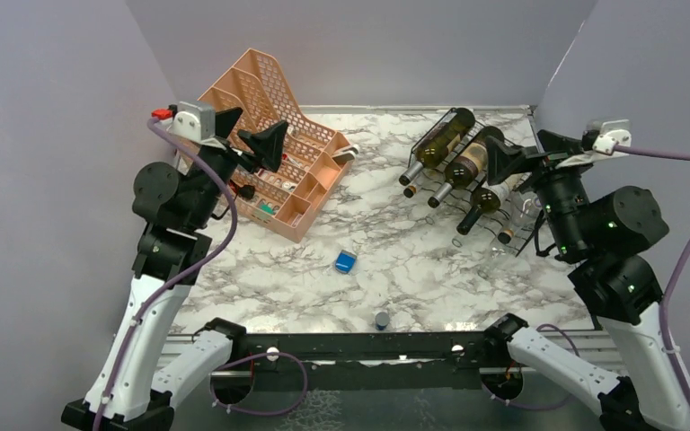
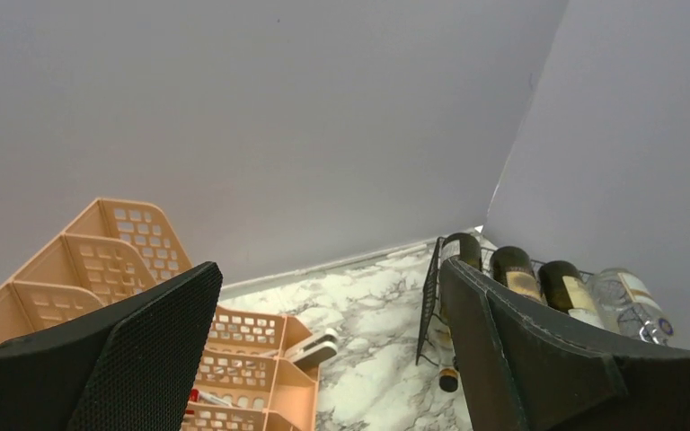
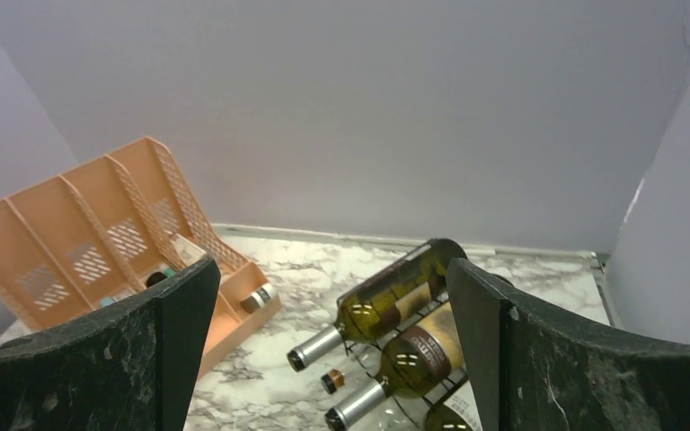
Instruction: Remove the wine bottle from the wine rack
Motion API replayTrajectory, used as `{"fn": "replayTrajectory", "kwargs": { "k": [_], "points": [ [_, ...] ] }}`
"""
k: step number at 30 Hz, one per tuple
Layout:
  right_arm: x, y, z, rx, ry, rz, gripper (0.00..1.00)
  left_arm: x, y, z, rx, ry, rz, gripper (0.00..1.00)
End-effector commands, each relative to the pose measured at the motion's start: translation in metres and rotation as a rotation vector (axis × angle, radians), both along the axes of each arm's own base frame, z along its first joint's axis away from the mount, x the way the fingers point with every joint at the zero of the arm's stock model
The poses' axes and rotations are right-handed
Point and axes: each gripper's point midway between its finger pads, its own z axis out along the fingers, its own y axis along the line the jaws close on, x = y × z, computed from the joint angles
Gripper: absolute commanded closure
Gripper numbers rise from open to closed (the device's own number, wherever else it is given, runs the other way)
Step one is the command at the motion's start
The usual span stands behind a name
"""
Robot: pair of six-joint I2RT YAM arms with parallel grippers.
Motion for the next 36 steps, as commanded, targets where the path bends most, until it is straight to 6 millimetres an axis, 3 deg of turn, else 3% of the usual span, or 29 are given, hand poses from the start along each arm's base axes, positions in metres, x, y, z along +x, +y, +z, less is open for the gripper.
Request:
{"fn": "replayTrajectory", "kwargs": {
  "k": [1, 12, 21, 24, 32, 36],
  "points": [
    [0.014, -0.004, -0.027, 0.014, 0.060, -0.027, 0.00, 0.022, -0.002, -0.024, 0.001, 0.050, 0.033, 0.01],
    [0.051, -0.044, -0.114, 0.092, 0.284, -0.223, 0.00, 0.069, -0.018, -0.105, 0.054, 0.224, 0.055, 0.01],
    [0.062, -0.065, -0.164, 0.239, 0.440, -0.347, 0.00, 0.088, -0.045, -0.150, 0.093, 0.340, -0.014, 0.01],
    [0.066, -0.061, -0.179, 0.252, 0.507, -0.340, 0.00, 0.093, -0.062, -0.166, 0.106, 0.393, -0.072, 0.01],
    [0.065, -0.016, -0.201, 0.104, 0.641, -0.061, 0.00, 0.096, -0.119, -0.215, 0.155, 0.558, -0.268, 0.01],
    [0.062, -0.012, -0.217, 0.100, 0.727, -0.048, 0.00, 0.088, -0.155, -0.244, 0.187, 0.658, -0.361, 0.01]
  ]
}}
